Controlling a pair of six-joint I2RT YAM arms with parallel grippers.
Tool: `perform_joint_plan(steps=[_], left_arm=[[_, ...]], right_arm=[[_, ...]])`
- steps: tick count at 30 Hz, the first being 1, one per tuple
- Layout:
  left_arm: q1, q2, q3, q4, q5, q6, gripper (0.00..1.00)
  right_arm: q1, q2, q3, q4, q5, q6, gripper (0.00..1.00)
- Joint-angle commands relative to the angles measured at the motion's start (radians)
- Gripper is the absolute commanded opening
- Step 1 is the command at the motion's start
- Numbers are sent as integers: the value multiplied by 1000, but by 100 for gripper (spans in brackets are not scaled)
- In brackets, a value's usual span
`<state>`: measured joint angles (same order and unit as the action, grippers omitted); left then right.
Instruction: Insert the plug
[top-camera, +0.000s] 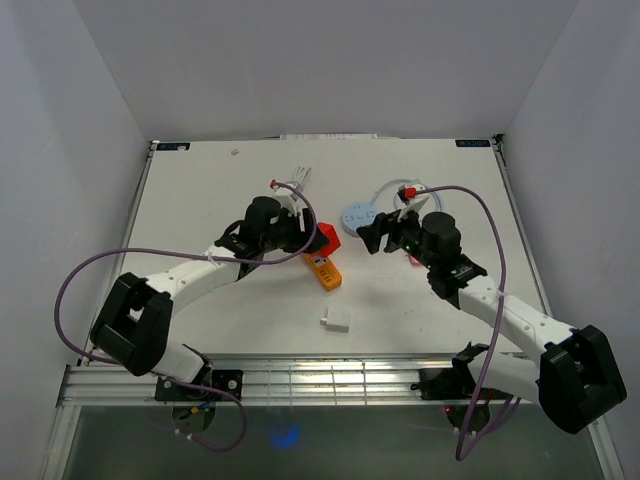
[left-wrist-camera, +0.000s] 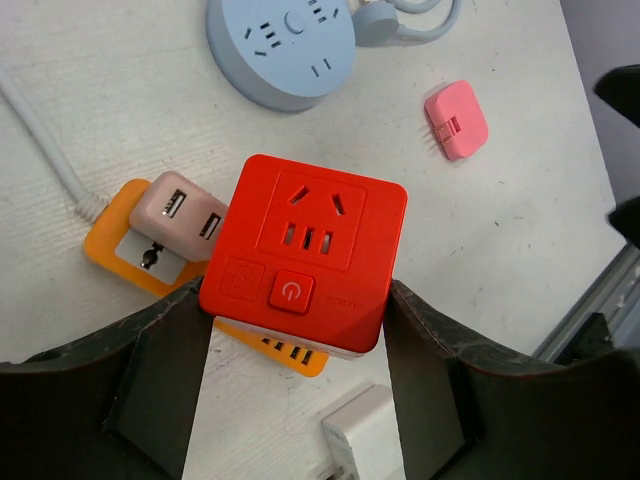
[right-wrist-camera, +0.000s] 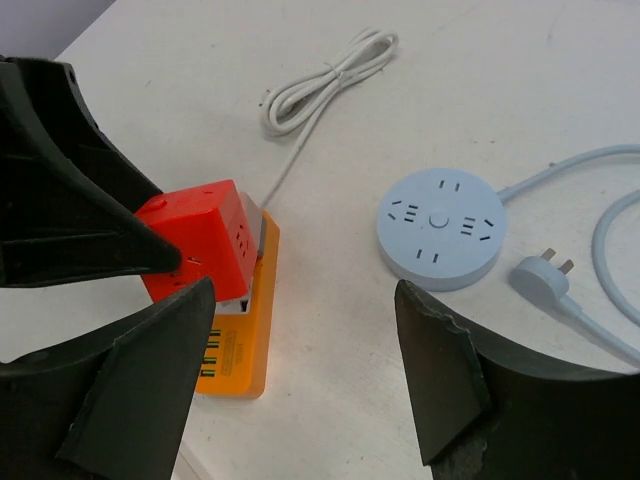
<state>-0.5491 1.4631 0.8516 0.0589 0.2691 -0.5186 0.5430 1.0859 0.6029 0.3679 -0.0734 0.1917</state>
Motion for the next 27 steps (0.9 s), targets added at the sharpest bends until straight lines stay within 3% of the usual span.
perform_joint_plan(steps=[1,7,13,17,27], left_arm=[[-69,-104,-3,110,-102,146,0],[-127,-194,-155,263,-75,305,0],[-138,-262,-259,335,-180,393,0],[-141,-257,-302,390,-169,459,0],[-143,-238,-339,470,-173,476,0]], right_arm=[[-9,26,11,40,-58,46,78],[-23,78,17,51,-117,64,77],[-28,121,18,75,-157,77,77],[-31,134,20,78,-163,77,76],[-31,140,14,88,-166,77,75]])
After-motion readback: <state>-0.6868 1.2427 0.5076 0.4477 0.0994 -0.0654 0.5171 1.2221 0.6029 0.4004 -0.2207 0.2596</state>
